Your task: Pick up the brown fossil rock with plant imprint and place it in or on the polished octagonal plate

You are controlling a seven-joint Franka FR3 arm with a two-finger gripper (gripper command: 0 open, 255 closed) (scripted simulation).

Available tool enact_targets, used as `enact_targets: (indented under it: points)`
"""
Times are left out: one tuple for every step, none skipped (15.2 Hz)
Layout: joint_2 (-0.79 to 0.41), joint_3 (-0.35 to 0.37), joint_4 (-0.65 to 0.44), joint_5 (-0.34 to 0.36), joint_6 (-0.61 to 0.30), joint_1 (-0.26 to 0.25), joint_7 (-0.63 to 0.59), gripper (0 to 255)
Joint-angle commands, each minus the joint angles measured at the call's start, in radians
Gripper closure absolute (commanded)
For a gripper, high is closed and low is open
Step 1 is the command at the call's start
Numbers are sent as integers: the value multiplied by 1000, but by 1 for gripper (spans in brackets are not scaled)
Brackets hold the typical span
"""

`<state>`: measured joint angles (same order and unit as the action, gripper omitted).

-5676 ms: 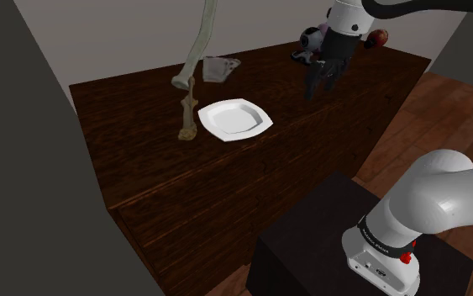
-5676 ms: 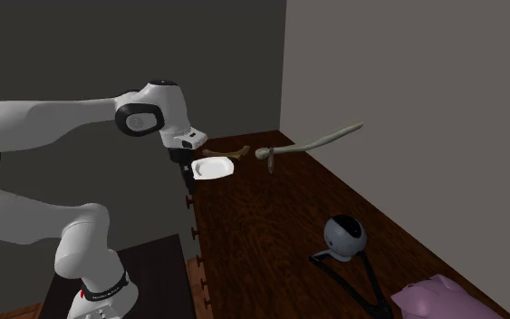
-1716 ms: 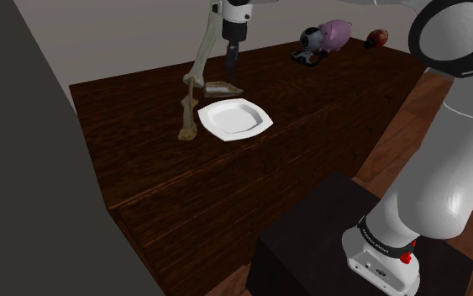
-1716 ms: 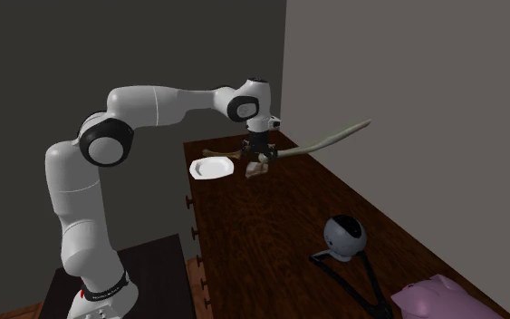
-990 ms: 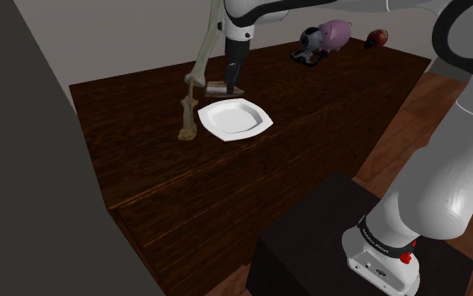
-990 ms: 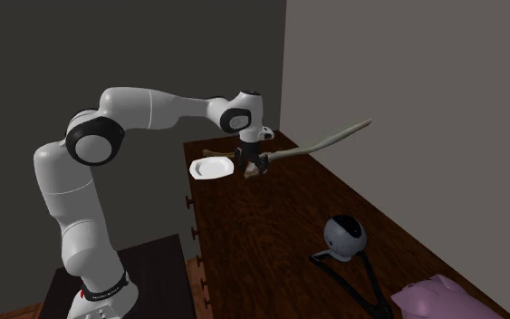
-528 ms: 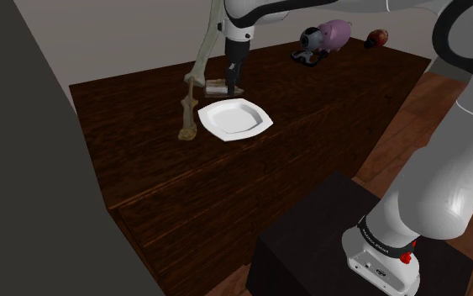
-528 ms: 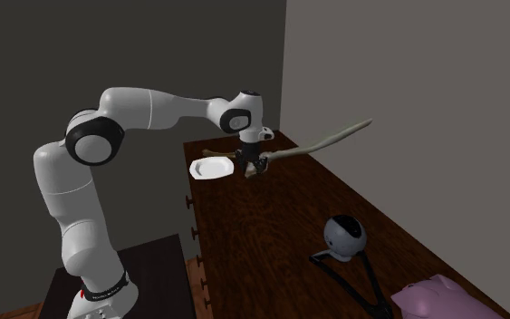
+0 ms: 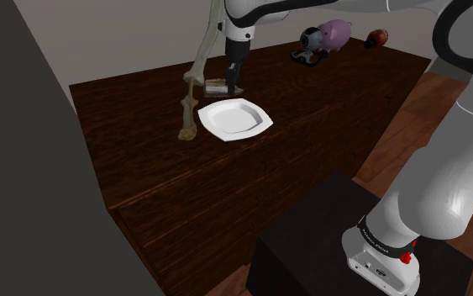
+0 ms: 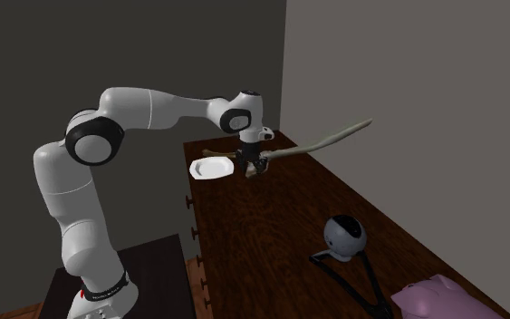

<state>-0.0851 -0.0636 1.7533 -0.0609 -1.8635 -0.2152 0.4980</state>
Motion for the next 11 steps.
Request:
enact_targets:
  points:
    - [-1, 1, 0, 0, 0, -1, 0, 255]
    - [0, 1, -12, 0, 13, -1, -1, 255]
    - [0, 1, -24, 0, 27, -1, -2, 255]
    - [1, 1, -37, 0, 40, -1, -2, 255]
    - [1, 1, -51, 1, 53, -1, -3, 255]
    - [1, 1, -64, 1, 67, -1, -4, 255]
    - [1, 1, -78, 1, 80, -1, -4, 255]
    - [0, 1, -92, 1, 94, -1, -5, 255]
    - [-1, 0, -106, 1, 108, -1, -6, 255]
    - [-2, 0, -121, 1, 121, -1, -6, 255]
    - [-3, 0, -136, 1, 135, -1, -7, 255]
